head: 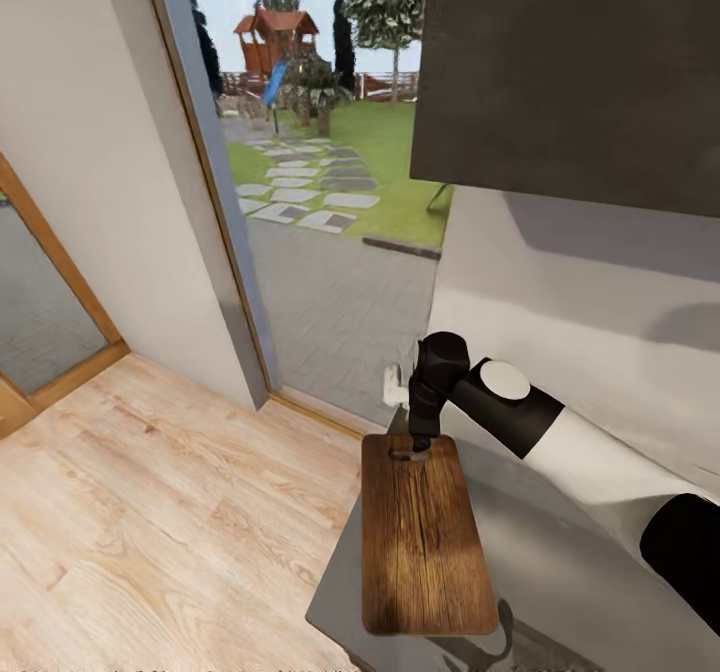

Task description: In the kitchen, take the Vidalia onion out of the sink, dice it on the chopping board with the paring knife, put the diced onion into the bowl on the countertop, then place both the paring knife and the chopping board into the sink.

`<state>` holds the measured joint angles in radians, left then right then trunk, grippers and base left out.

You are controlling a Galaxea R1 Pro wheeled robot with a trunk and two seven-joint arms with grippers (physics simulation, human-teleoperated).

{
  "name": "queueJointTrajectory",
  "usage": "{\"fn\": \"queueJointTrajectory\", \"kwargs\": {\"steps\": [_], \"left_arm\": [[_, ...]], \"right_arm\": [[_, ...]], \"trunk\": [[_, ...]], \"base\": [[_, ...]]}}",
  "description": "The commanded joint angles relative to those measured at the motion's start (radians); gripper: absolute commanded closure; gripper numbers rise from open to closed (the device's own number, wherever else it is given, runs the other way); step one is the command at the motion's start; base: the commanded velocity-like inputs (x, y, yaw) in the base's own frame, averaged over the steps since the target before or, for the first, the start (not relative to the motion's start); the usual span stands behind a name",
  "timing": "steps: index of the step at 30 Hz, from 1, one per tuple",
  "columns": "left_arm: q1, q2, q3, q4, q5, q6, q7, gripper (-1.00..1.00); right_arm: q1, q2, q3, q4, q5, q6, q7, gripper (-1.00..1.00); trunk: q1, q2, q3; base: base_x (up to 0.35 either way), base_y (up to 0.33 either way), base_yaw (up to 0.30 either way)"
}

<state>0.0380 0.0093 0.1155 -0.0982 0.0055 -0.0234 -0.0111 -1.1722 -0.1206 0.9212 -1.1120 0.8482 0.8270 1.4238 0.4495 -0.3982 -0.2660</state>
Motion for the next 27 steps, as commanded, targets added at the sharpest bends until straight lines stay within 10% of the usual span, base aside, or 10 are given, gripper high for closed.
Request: {"fn": "queueJointTrajectory", "kwargs": {"steps": [1, 13, 27], "left_arm": [[0.000, 0.000, 0.006, -0.002, 0.001, -0.001, -0.001, -1.00], [0.000, 0.000, 0.006, -0.002, 0.000, -0.001, -0.001, -1.00], [0.000, -0.001, 0.006, -0.002, 0.000, -0.001, -0.001, -1.00]], "right_arm": [[-0.001, -0.001, -0.003, -0.002, 0.006, 0.009, 0.005, -1.00], [-0.001, -0.001, -0.091, -0.002, 0.007, 0.007, 0.001, -1.00], [-0.001, -0.001, -0.092, -0.002, 0.007, 0.007, 0.001, -1.00]], "trunk": [[0.001, -0.002, -0.003], [0.001, -0.002, -0.021], [0.001, -0.002, -0.043]], "base": [[0.000, 0.000, 0.000], [0.000, 0.000, 0.000], [0.000, 0.000, 0.000]]}}
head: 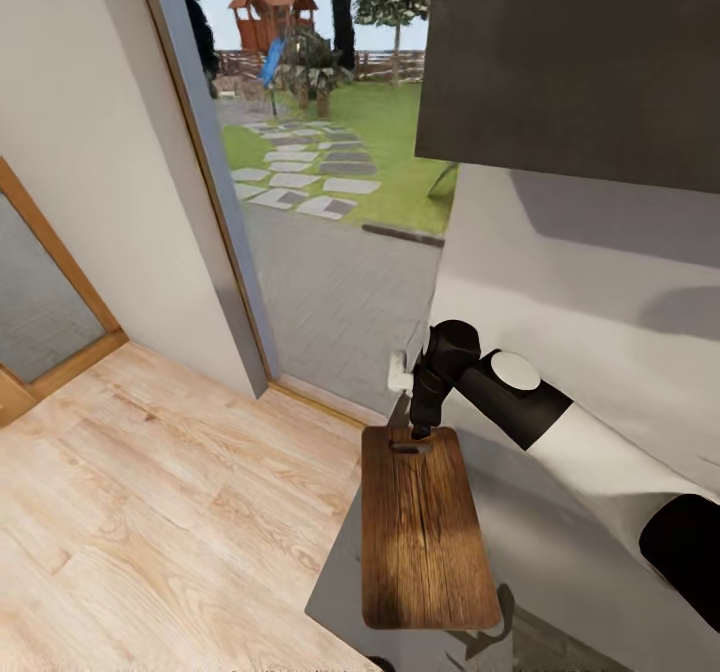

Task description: In the kitchen, take the Vidalia onion out of the sink, dice it on the chopping board with the paring knife, put the diced onion into the bowl on the countertop, then place both the paring knife and the chopping board into the sink.

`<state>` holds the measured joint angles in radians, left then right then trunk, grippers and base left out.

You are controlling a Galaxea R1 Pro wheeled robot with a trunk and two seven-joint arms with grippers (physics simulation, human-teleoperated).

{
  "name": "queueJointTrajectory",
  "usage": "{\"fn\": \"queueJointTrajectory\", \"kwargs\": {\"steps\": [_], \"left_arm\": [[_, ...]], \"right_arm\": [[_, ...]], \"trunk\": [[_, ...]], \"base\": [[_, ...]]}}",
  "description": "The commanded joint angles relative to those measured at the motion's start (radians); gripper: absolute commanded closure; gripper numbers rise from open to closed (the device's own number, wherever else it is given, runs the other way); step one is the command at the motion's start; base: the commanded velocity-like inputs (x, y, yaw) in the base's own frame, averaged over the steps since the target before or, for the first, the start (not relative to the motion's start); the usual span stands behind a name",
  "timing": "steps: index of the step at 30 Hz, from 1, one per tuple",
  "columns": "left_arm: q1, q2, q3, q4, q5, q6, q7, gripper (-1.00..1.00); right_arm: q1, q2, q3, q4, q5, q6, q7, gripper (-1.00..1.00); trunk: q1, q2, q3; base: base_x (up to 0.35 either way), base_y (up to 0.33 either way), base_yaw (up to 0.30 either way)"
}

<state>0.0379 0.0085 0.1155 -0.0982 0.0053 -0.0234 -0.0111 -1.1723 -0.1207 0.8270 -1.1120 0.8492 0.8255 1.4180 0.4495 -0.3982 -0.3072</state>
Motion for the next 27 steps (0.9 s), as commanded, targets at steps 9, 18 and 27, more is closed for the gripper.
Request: {"fn": "queueJointTrajectory", "kwargs": {"steps": [9, 18, 27], "left_arm": [[0.000, 0.000, 0.006, -0.002, 0.001, -0.001, -0.001, -1.00], [0.000, -0.001, 0.006, -0.002, 0.001, -0.001, -0.001, -1.00], [0.000, -0.001, 0.005, -0.002, 0.001, -0.001, -0.001, -1.00]], "right_arm": [[-0.001, 0.000, 0.005, -0.002, 0.007, 0.009, 0.007, -1.00], [-0.001, 0.000, 0.007, -0.002, 0.007, 0.009, 0.008, -1.00], [-0.001, -0.001, 0.007, -0.002, 0.007, 0.009, 0.009, -1.00]], "trunk": [[0.001, -0.002, -0.016], [0.001, -0.002, -0.030], [0.001, -0.002, -0.044]], "base": [[0.000, 0.000, 0.000], [0.000, 0.000, 0.000], [0.000, 0.000, 0.000]]}}
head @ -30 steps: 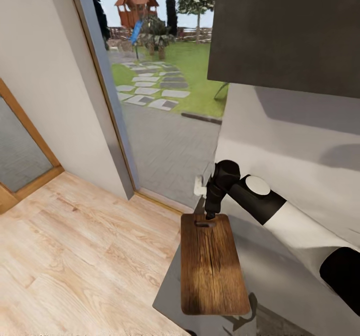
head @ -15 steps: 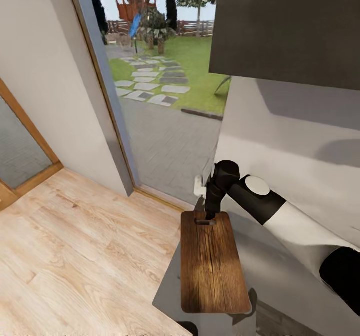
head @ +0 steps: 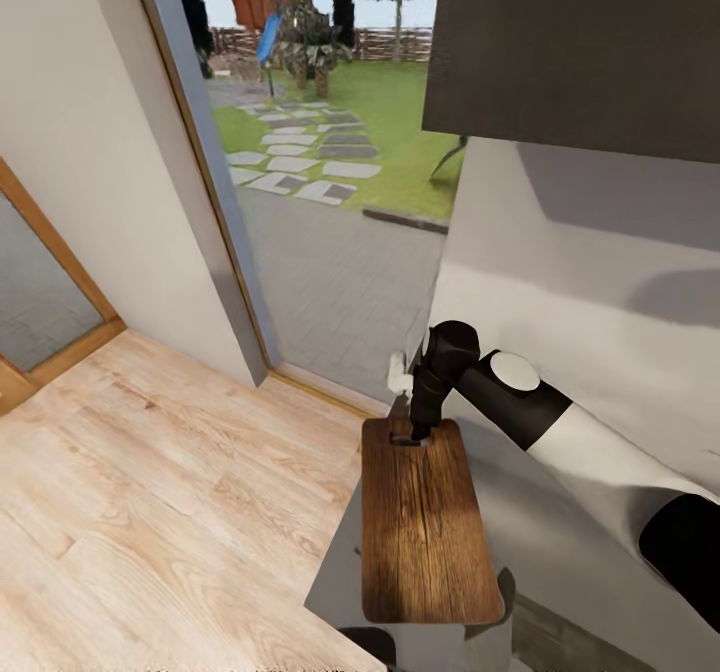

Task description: In the kitchen, take the Vidalia onion out of the sink, dice it on the chopping board with the paring knife, put the diced onion into the bowl on the countertop, then place both the paring knife and the chopping board into the sink.

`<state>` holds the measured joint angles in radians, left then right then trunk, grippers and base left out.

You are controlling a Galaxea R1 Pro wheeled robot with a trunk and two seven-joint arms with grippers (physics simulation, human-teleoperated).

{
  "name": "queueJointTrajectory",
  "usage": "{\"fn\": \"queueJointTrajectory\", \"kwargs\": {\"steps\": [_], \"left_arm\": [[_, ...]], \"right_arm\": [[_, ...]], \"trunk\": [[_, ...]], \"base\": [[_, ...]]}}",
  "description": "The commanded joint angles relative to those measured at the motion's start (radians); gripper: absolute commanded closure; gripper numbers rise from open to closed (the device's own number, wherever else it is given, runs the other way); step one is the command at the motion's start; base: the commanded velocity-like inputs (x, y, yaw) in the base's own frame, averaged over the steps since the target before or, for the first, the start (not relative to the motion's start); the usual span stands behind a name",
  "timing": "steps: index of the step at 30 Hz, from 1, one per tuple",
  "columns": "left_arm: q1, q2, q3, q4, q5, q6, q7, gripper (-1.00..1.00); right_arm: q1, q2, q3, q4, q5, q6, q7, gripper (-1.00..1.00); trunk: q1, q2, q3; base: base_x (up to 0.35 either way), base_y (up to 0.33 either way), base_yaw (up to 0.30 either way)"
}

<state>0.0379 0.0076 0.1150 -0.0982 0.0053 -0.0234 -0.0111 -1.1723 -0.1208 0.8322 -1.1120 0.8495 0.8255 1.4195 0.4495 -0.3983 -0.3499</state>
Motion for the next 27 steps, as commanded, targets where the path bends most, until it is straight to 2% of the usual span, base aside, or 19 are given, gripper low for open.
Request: {"fn": "queueJointTrajectory", "kwargs": {"steps": [1, 18, 27], "left_arm": [[0.000, -0.001, 0.006, -0.002, 0.000, -0.001, -0.001, -1.00], [0.000, -0.005, 0.006, -0.002, 0.001, -0.001, -0.001, -1.00], [0.000, -0.005, 0.006, -0.002, 0.001, -0.001, -0.001, -1.00]], "right_arm": [[-0.001, -0.001, 0.002, -0.002, 0.006, 0.009, 0.007, -1.00], [-0.001, -0.002, 0.004, -0.002, 0.007, 0.009, 0.007, -1.00], [-0.001, -0.004, 0.000, -0.002, 0.008, 0.009, 0.007, -1.00]], "trunk": [[0.001, -0.002, -0.003], [0.001, -0.002, -0.029], [0.001, -0.002, -0.032]], "base": [[0.000, 0.000, 0.000], [0.000, 0.000, 0.004], [0.000, 0.000, 0.006]]}}
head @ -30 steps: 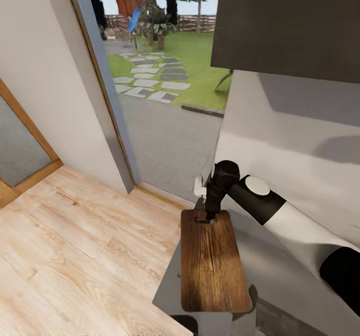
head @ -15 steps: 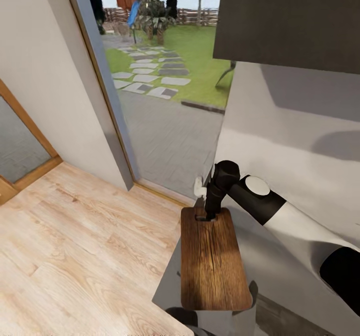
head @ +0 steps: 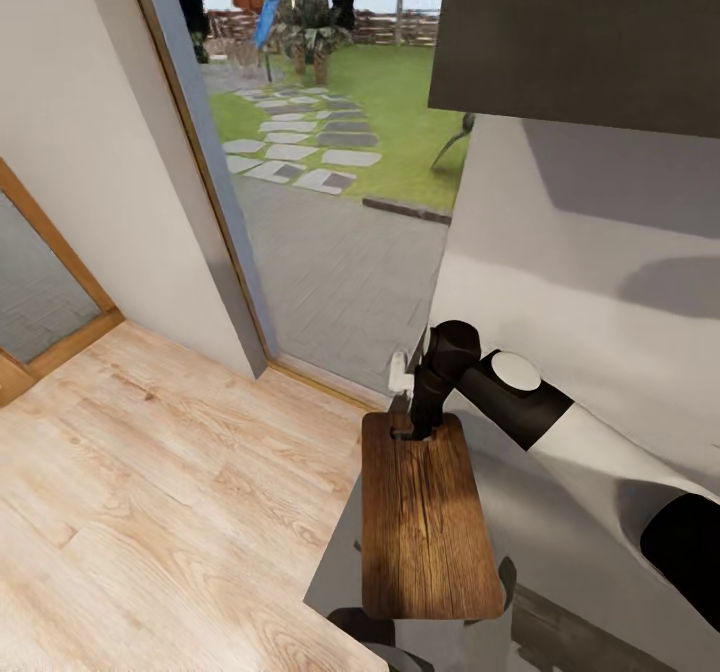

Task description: In the kitchen, take the Vidalia onion out of the sink, dice it on the chopping board with the paring knife, put the diced onion into the bowl on the countertop, then place both the paring knife and the chopping board into the sink.

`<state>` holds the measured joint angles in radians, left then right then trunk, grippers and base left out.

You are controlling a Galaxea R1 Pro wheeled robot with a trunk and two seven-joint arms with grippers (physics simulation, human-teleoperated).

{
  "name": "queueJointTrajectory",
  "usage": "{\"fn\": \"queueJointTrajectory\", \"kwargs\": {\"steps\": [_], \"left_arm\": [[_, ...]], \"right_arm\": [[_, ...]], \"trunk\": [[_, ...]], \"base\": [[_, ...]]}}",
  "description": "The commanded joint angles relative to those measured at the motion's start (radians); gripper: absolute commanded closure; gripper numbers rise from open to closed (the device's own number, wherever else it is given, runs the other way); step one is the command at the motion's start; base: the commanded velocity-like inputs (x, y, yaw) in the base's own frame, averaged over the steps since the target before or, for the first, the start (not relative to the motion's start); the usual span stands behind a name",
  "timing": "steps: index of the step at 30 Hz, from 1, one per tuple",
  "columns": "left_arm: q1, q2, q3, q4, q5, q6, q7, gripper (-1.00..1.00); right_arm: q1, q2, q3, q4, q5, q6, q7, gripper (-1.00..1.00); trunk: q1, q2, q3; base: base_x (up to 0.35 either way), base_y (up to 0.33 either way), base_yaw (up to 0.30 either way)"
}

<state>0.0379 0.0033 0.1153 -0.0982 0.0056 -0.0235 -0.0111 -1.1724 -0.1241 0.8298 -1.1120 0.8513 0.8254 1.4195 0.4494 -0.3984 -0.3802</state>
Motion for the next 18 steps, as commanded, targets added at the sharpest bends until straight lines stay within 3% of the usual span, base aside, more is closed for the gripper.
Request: {"fn": "queueJointTrajectory", "kwargs": {"steps": [1, 18], "left_arm": [[0.000, 0.000, 0.006, -0.002, 0.001, -0.001, -0.001, -1.00], [0.000, 0.000, 0.005, -0.001, 0.000, -0.001, -0.001, -1.00]], "right_arm": [[-0.001, -0.001, 0.000, -0.002, 0.009, 0.008, 0.007, -1.00], [-0.001, -0.002, -0.003, -0.002, 0.013, 0.008, 0.006, -1.00]], "trunk": [[0.001, -0.002, -0.001], [0.001, -0.002, -0.014]], "base": [[0.000, 0.000, 0.000], [0.000, 0.000, 0.000]]}}
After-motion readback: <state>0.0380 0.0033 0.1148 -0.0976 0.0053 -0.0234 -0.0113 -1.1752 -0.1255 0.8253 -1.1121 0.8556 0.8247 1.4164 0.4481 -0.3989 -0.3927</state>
